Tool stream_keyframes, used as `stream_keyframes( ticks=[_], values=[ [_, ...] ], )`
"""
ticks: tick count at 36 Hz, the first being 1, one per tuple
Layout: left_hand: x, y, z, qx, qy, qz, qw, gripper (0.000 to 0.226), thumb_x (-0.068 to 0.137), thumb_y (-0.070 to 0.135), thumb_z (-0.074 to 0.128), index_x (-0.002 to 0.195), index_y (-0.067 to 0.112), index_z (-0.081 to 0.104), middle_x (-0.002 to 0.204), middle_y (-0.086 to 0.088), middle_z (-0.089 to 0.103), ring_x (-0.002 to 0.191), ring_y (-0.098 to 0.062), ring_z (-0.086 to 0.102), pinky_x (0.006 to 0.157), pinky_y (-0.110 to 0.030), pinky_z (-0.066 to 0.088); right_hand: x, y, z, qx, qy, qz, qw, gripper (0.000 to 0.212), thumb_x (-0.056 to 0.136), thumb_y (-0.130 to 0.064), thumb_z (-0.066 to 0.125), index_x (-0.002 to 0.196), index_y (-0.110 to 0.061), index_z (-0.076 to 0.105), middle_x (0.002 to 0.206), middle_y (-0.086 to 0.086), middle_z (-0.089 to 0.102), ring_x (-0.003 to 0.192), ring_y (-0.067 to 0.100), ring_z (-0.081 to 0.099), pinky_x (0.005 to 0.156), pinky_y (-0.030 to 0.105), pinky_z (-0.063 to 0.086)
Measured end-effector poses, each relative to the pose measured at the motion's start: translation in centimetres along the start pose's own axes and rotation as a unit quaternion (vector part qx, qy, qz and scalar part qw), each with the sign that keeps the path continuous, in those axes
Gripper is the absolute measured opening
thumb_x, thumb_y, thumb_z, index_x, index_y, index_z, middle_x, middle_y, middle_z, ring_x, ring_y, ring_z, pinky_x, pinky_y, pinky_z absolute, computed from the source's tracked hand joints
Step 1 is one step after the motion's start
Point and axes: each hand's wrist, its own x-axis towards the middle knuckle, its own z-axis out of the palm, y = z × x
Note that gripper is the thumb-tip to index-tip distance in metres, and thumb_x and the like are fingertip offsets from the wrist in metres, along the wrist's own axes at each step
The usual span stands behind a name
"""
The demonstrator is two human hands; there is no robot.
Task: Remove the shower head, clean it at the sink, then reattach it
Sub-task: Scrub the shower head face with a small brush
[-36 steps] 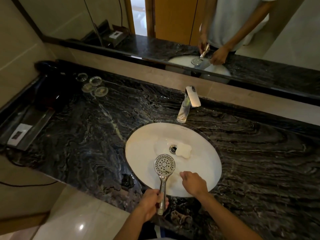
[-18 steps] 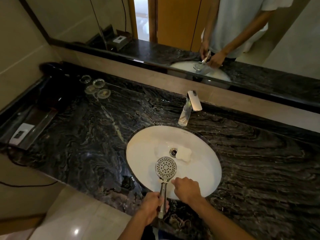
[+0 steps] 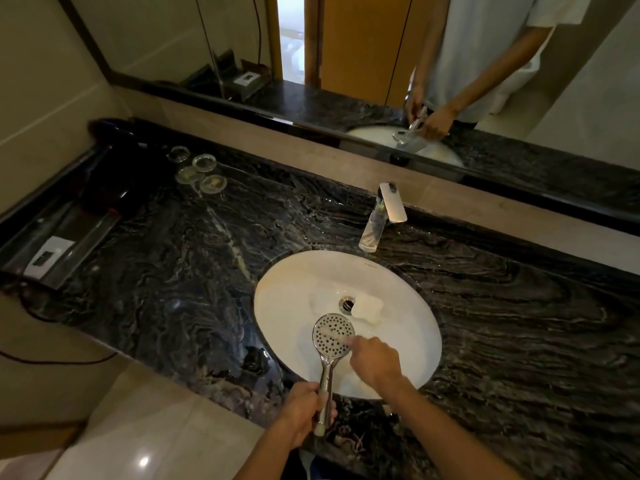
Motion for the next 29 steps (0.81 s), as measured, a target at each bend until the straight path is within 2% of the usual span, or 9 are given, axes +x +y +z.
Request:
stream_keyframes(
  ticks=[3,7,13,17,21,25,29],
  values=[
    [-0.1,0.0,0.1,-0.013,-0.007,0.006,1.000,0.023,0.094,-0.014,0.039,0.087,-0.007,0.060,0.074,-0.022,0.063,0.062,-0.029,0.062,0.060,-0.037,0.052,-1.3,-0.1,1.4,-0.036,-0.009,-0.037,0.999,0.036,0.096,-0.025,0.036,0.124,-0.022,0.058,0.106,0.009,0.070,0.094,0.031,0.067,0.067,0.034,0.038],
    [-0.5,0.0,0.2,-0.015,-0.007,0.009,1.000,0.021,0.095,-0.011,0.040,0.089,-0.006,0.060,0.075,-0.022,0.062,0.061,-0.028,0.061,0.058,-0.036,0.052,-0.2,0.0,0.2,-0.063,0.000,-0.052,0.997,0.035,0.097,-0.024,0.036,0.126,-0.021,0.056,0.109,0.009,0.070,0.097,0.032,0.067,0.071,0.035,0.041],
    [-0.6,-0.2,0.2,0.006,-0.006,0.015,1.000,0.024,0.093,-0.013,0.040,0.081,-0.003,0.058,0.064,-0.017,0.060,0.053,-0.026,0.059,0.052,-0.032,0.049,1.9,-0.3,-3.0,-0.041,0.037,0.027,0.998,0.034,0.104,-0.030,0.033,0.125,-0.017,0.057,0.120,0.010,0.067,0.108,0.031,0.065,0.089,0.041,0.050],
    [-0.5,-0.2,0.1,0.012,-0.008,0.015,1.000,0.023,0.095,-0.012,0.040,0.085,-0.004,0.060,0.072,-0.021,0.061,0.060,-0.028,0.060,0.058,-0.036,0.050,0.7,-0.8,-1.6,-0.033,0.006,-0.005,0.999,0.033,0.098,-0.022,0.036,0.124,-0.019,0.056,0.115,0.011,0.068,0.103,0.033,0.066,0.082,0.040,0.051],
    [-0.7,0.1,0.2,0.007,-0.007,0.015,1.000,0.022,0.095,-0.012,0.040,0.087,-0.006,0.059,0.077,-0.023,0.061,0.064,-0.029,0.060,0.060,-0.036,0.050,-0.5,-1.0,0.0,-0.066,-0.023,-0.033,0.997,0.038,0.096,-0.021,0.037,0.130,-0.020,0.054,0.116,0.014,0.067,0.103,0.035,0.065,0.082,0.039,0.049],
    [-0.8,0.1,0.3,0.012,-0.001,0.015,1.000,0.023,0.096,-0.012,0.039,0.087,-0.006,0.059,0.075,-0.022,0.060,0.061,-0.028,0.059,0.055,-0.034,0.050,0.2,-0.6,-1.1,-0.069,0.009,-0.033,0.997,0.034,0.097,-0.022,0.039,0.126,-0.019,0.057,0.113,0.009,0.069,0.101,0.032,0.067,0.082,0.039,0.047],
    [-0.8,-0.1,0.3,0.018,-0.003,0.021,1.000,0.023,0.094,-0.014,0.039,0.085,-0.004,0.057,0.069,-0.020,0.059,0.055,-0.026,0.058,0.050,-0.031,0.048,1.8,0.2,-3.1,-0.047,0.049,0.017,0.998,0.033,0.102,-0.028,0.037,0.125,-0.017,0.059,0.116,0.009,0.069,0.103,0.030,0.067,0.085,0.040,0.050]
  ],
)
